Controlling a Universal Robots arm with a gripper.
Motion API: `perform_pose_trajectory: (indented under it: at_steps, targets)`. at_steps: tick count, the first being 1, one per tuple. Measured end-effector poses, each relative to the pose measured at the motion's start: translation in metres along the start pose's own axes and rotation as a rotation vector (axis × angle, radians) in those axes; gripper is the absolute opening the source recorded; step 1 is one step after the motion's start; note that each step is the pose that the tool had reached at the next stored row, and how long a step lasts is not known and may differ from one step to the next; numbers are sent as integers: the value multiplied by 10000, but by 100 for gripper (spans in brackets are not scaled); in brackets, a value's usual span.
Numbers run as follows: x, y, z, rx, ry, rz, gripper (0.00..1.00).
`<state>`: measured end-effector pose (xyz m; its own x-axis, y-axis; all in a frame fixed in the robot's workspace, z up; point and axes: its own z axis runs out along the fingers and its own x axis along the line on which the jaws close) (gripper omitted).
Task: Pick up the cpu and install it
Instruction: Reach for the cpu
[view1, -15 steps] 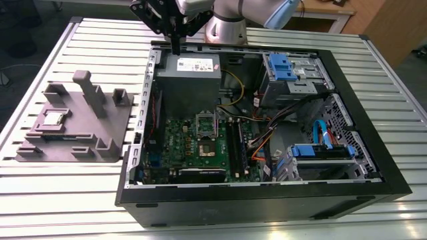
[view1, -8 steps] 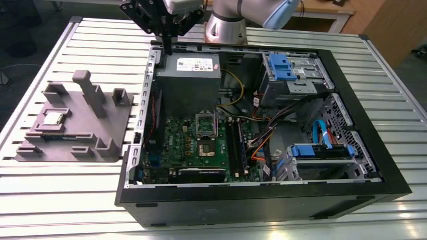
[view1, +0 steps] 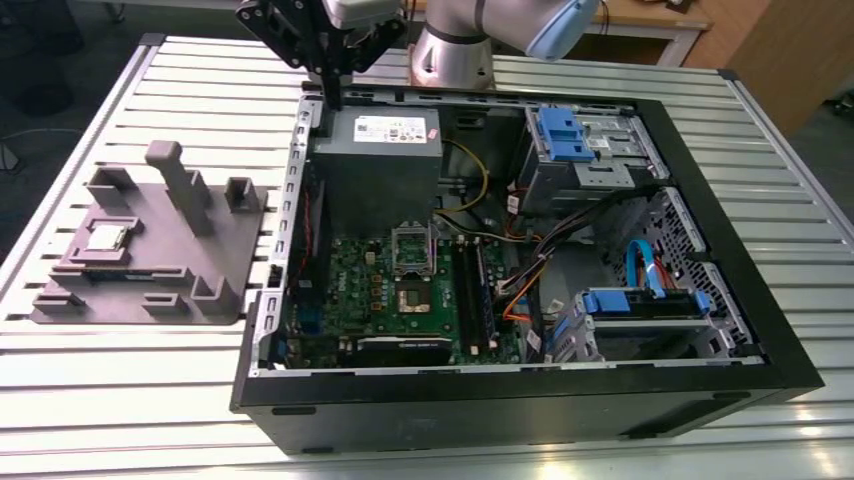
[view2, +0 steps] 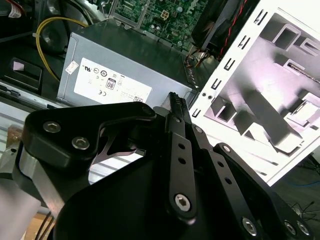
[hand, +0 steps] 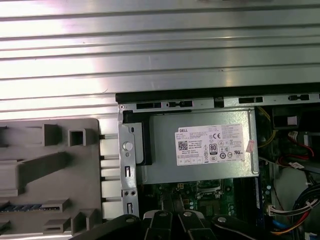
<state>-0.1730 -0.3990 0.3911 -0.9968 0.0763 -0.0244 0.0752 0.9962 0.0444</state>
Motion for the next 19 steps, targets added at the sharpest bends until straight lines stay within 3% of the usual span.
perform_pose_trajectory:
  at_steps: [19]
  targets:
    - [88, -6, -2, 0, 0, -1, 10]
